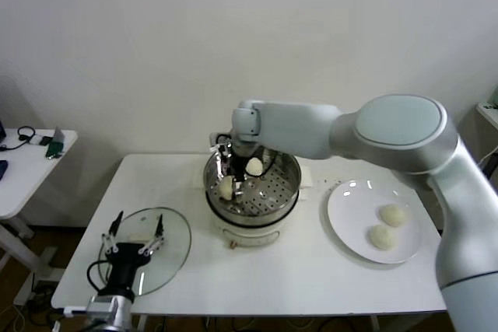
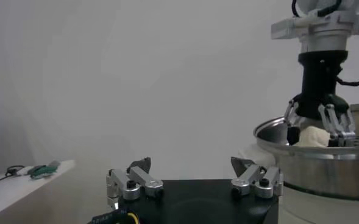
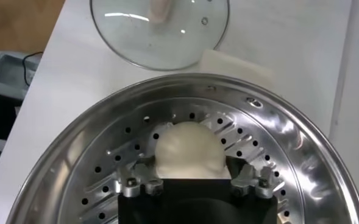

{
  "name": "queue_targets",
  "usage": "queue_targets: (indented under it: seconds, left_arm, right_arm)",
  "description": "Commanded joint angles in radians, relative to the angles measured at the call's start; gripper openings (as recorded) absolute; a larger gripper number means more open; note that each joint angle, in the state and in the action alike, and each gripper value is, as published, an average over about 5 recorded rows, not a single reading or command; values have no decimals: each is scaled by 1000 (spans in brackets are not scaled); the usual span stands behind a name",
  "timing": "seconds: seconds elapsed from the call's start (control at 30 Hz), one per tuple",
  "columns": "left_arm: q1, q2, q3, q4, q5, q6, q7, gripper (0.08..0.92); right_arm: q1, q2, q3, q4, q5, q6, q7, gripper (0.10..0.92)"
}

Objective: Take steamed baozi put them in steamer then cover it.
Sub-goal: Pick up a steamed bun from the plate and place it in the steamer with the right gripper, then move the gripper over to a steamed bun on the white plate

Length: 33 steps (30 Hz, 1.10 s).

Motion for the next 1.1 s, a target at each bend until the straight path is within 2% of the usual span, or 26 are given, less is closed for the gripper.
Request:
queue_targets:
  seconds: [0.03,0.27,0.47,0.8,1.1]
  left_arm:
    - [-2,0,2,0,1,2,0,823]
    - [1,-2,4,-1,3,2,0,823]
    - [-4,-3,12,-3,8,7,-1,823]
    - [-4,5,1,-5,4,11,-4,823]
    - [-20,10,-12,-9,5,34,-12,823]
  right_arm:
    - [14,-5,4,2,-13,-2,-18,818]
    - [125,-136,7,107,-32,21,-80,823]
    - [214,-332,12,227,-77,49,-113,823]
    - [228,-694,26,408,-325,85,-151,823]
    - [25,-920,137,443,-584,116,-162,823]
